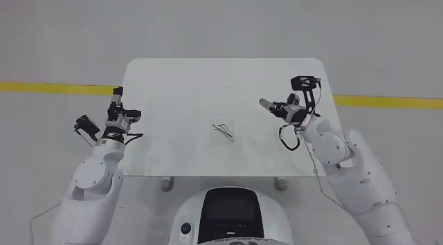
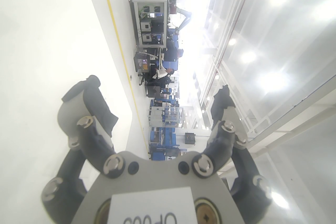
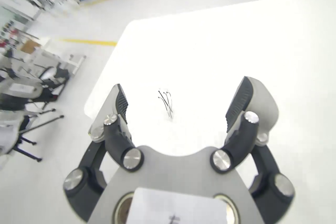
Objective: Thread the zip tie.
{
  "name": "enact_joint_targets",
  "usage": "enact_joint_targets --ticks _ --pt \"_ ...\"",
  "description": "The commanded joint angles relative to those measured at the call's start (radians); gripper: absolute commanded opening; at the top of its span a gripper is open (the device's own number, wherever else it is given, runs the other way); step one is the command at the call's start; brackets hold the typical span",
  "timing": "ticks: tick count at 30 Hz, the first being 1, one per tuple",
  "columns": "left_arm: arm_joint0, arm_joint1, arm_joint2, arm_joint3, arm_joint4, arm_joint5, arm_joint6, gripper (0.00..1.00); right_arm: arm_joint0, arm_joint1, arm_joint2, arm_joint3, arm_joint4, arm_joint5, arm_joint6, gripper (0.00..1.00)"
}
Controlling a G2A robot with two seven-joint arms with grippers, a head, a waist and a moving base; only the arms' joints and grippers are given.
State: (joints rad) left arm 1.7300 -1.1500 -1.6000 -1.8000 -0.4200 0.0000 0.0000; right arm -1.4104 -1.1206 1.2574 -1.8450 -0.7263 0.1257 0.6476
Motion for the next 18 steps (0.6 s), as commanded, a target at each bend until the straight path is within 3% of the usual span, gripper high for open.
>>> enact_joint_targets --ticks 1,6,18 --pt "0.0 0.0 0.0 0.0 0.0 0.0 0.0 1.0 0.032 -0.002 -0.039 0.013 -0.042 0.001 0.072 1.0" --pt "0.0 0.0 0.0 0.0 0.0 0.0 0.0 1.0 0.105 -0.014 -0.145 0.061 -0.118 0.004 0.178 1.0" --pt "0.0 0.0 0.0 0.0 0.0 0.0 0.0 1.0 0.109 -0.015 -0.15 0.065 -0.122 0.005 0.174 1.0"
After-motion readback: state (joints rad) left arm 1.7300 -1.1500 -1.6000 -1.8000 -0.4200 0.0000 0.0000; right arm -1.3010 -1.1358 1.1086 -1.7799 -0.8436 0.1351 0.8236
